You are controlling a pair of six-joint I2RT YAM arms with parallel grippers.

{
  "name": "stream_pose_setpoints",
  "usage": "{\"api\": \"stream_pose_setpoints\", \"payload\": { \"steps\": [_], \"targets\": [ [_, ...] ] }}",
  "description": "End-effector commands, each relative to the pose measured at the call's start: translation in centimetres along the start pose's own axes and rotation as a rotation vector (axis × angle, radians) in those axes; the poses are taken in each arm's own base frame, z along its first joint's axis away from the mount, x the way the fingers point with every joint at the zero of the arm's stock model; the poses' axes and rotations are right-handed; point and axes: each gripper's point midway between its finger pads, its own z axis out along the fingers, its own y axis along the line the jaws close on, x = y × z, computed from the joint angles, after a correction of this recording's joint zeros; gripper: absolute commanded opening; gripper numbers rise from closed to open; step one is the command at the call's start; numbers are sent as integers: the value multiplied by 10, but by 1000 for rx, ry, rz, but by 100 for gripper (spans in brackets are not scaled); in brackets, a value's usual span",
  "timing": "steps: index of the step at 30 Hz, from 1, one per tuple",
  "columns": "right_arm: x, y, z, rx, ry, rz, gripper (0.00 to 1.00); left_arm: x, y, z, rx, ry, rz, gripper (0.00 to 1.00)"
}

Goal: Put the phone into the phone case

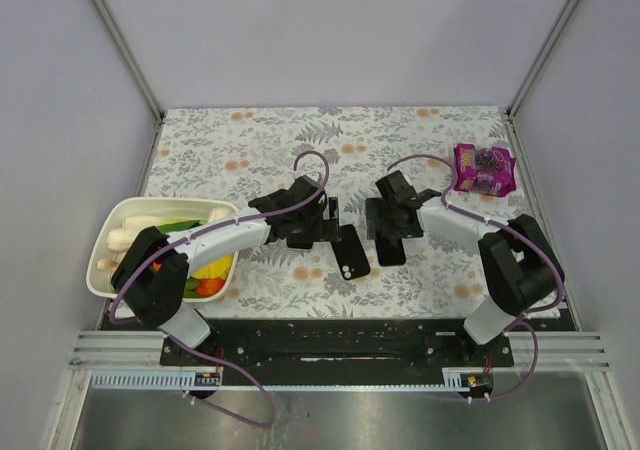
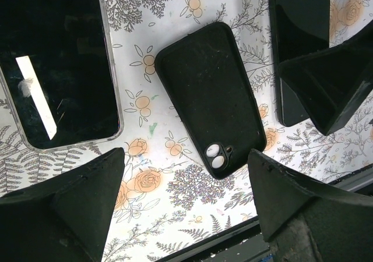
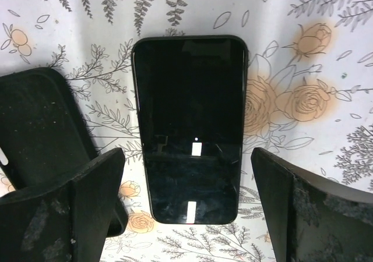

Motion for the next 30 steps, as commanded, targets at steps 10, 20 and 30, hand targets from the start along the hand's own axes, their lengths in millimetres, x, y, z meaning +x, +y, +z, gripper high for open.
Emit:
{"api": "stream_pose_setpoints", "payload": {
  "steps": [10, 20, 30],
  "targets": [
    [11, 2, 16, 5, 63, 3, 100, -22, -22, -13, 83, -72, 12, 89],
    [18, 1, 17, 13, 98, 0, 94, -16, -29, -9, 98, -49, 17, 89],
    [22, 9, 15, -22, 101, 16, 81, 0, -28, 1, 72, -9, 39, 87]
  ]
}}
